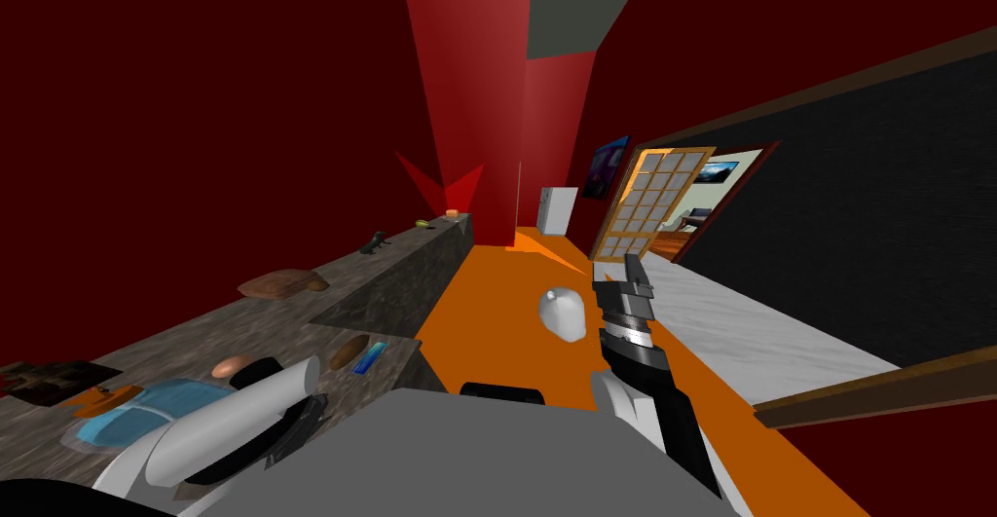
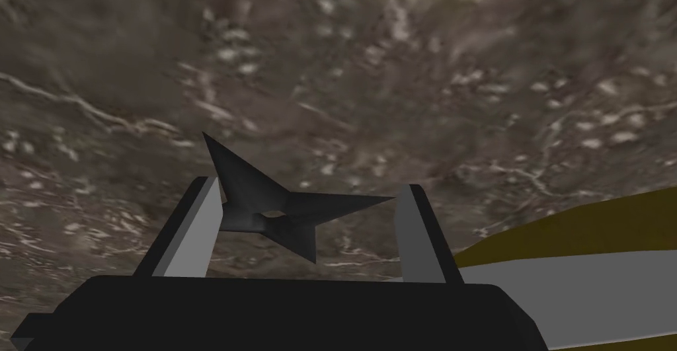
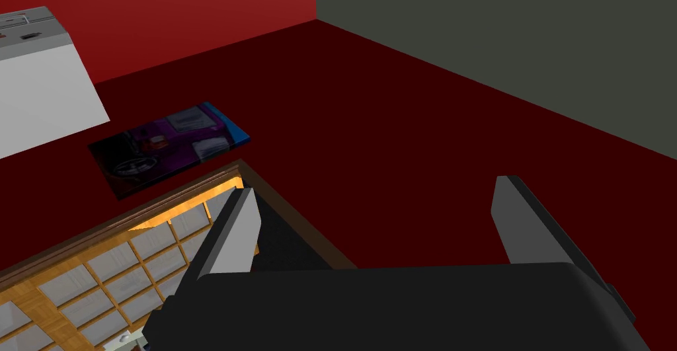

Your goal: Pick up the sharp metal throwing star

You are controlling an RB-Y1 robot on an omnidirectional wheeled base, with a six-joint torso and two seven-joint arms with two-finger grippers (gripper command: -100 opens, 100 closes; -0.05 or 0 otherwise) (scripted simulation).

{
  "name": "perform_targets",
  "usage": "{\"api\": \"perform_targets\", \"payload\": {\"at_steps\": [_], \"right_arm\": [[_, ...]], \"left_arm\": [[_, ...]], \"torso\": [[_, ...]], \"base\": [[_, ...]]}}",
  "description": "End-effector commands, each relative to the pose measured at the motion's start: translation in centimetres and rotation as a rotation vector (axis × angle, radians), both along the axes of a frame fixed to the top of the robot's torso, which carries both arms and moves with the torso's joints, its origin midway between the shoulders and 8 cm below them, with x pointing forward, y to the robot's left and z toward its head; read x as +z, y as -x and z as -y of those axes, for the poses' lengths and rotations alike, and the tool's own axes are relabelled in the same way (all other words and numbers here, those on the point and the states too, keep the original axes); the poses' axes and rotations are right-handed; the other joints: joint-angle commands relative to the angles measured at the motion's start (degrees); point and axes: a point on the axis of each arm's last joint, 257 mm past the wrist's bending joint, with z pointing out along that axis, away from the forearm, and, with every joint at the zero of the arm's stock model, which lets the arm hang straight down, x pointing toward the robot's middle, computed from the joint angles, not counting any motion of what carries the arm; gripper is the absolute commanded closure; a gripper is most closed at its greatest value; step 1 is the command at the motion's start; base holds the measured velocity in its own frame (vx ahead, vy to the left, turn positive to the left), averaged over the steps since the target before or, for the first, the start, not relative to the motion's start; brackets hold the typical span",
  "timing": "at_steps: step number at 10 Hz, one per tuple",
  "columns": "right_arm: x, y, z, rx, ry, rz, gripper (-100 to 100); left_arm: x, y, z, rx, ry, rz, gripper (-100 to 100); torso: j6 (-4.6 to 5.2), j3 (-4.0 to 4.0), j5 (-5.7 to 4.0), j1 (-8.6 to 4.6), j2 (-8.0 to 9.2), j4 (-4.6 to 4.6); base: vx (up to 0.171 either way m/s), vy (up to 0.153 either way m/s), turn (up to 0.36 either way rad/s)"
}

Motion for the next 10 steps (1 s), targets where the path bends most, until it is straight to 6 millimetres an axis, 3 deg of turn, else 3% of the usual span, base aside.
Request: {"api": "perform_targets", "payload": {"at_steps": [1, 2, 3, 10], "right_arm": [[0.0, 0.0, 0.0, 0.0, 0.0, 0.0, 0], [0.0, 0.0, 0.0, 0.0, 0.0, 0.0, 0], [0.0, 0.0, 0.0, 0.0, 0.0, 0.0, 0], [0.0, 0.0, 0.0, 0.0, 0.0, 0.0, 0]], "left_arm": [[0.0, 0.0, 0.0, 0.0, 0.0, 0.0, 100], [0.0, 0.0, 0.0, 0.001, 0.001, -0.001, 0], [0.4, 0.2, 0.6, -0.012, 0.002, -0.001, 100], [2.1, 0.8, 2.8, -0.073, 0.001, -0.001, 100]], "torso": [[0.0, 0.0, 0.0, 0.0, 0.0, 0.0], [0.01, 0.01, 0.0, 0.0, 0.01, 0.01], [0.01, 0.02, -0.01, 0.0, 0.01, 0.02], [0.02, -0.08, 0.0, 0.01, -0.14, -0.02]], "base": [[0.0, 0.0, 0.0], [0.0, 0.0, 0.0], [0.044, 0.016, 0.113], [0.057, 0.019, 0.095]]}}
